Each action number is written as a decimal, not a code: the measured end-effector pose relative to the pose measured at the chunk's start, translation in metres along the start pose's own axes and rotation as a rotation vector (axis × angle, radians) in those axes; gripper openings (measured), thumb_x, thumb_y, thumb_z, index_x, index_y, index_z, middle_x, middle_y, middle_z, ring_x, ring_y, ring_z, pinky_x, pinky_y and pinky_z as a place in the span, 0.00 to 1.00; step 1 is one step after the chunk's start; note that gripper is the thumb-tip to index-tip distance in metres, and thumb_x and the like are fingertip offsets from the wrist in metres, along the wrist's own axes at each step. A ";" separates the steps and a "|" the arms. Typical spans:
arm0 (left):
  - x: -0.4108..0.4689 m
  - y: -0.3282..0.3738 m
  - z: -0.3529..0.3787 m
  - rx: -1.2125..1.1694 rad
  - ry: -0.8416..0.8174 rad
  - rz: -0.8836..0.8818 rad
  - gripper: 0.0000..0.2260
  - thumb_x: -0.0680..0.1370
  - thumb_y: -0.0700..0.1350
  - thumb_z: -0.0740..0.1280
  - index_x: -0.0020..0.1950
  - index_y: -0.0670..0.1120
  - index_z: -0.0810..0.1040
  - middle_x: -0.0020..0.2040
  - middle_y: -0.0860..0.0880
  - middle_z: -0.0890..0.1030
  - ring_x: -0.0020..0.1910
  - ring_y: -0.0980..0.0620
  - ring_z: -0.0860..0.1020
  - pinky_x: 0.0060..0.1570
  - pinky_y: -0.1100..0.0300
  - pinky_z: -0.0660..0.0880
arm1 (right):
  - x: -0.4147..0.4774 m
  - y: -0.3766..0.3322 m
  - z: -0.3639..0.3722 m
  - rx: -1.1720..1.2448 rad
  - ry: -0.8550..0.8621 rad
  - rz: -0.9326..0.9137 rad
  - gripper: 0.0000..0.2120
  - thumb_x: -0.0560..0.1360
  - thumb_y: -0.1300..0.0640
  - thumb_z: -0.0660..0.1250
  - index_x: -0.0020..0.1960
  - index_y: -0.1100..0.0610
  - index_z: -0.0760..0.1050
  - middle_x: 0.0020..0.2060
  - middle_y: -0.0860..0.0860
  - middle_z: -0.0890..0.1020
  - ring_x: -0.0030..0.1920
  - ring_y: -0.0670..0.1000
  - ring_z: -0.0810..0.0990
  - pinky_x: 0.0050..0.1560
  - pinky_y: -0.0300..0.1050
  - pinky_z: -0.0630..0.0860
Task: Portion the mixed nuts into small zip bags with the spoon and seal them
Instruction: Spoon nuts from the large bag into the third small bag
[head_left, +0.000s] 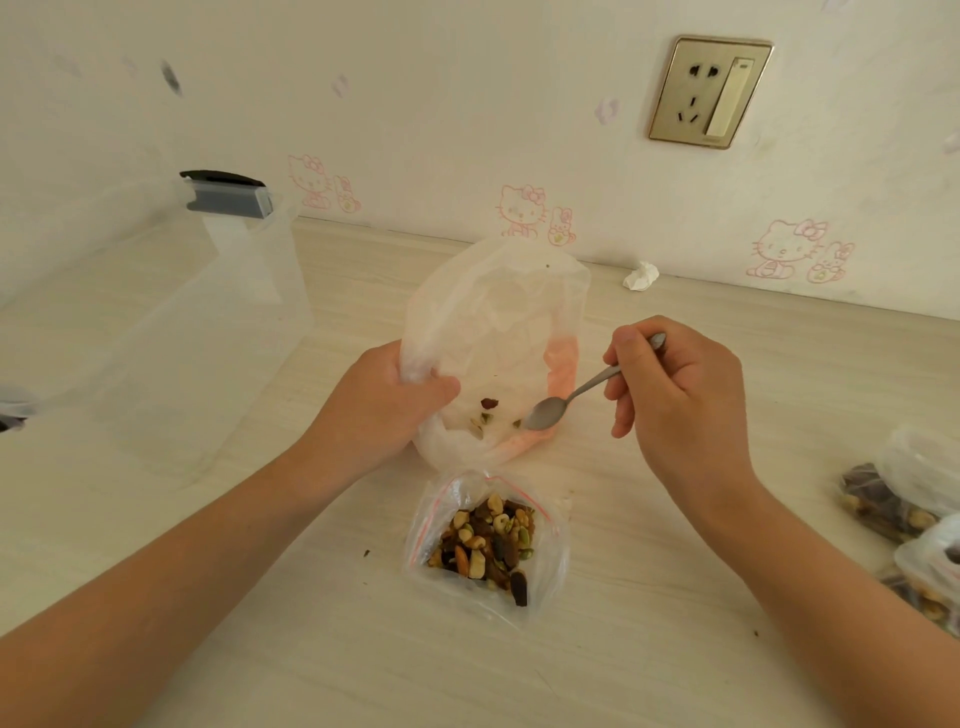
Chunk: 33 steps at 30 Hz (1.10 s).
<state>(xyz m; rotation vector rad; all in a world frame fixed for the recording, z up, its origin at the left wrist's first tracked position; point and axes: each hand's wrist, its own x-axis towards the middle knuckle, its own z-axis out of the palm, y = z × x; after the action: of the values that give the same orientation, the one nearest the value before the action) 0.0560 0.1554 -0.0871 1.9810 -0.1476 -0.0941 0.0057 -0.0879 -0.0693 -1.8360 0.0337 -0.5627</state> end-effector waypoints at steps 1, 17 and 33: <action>0.000 0.001 0.000 0.001 0.009 0.013 0.02 0.79 0.47 0.72 0.49 0.53 0.84 0.43 0.52 0.88 0.41 0.54 0.87 0.43 0.55 0.83 | 0.001 -0.001 0.000 0.001 0.005 0.001 0.14 0.82 0.54 0.63 0.38 0.51 0.79 0.28 0.50 0.81 0.23 0.49 0.77 0.25 0.37 0.72; -0.002 0.005 0.004 -0.163 -0.090 -0.071 0.10 0.81 0.44 0.69 0.62 0.52 0.81 0.51 0.53 0.89 0.51 0.54 0.87 0.54 0.51 0.83 | -0.002 0.005 0.004 0.004 -0.048 0.036 0.15 0.84 0.56 0.63 0.40 0.51 0.80 0.30 0.51 0.82 0.25 0.51 0.79 0.27 0.47 0.79; 0.001 0.007 0.001 -0.372 -0.130 -0.304 0.08 0.79 0.43 0.73 0.56 0.43 0.85 0.49 0.45 0.89 0.47 0.48 0.87 0.44 0.57 0.82 | -0.004 0.011 0.009 0.012 -0.087 0.056 0.14 0.85 0.57 0.62 0.42 0.54 0.81 0.30 0.51 0.83 0.26 0.51 0.80 0.28 0.46 0.80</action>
<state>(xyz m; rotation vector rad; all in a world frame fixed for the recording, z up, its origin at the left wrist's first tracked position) 0.0569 0.1514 -0.0815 1.6125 0.0850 -0.4178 0.0087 -0.0827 -0.0828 -1.8400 0.0226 -0.4430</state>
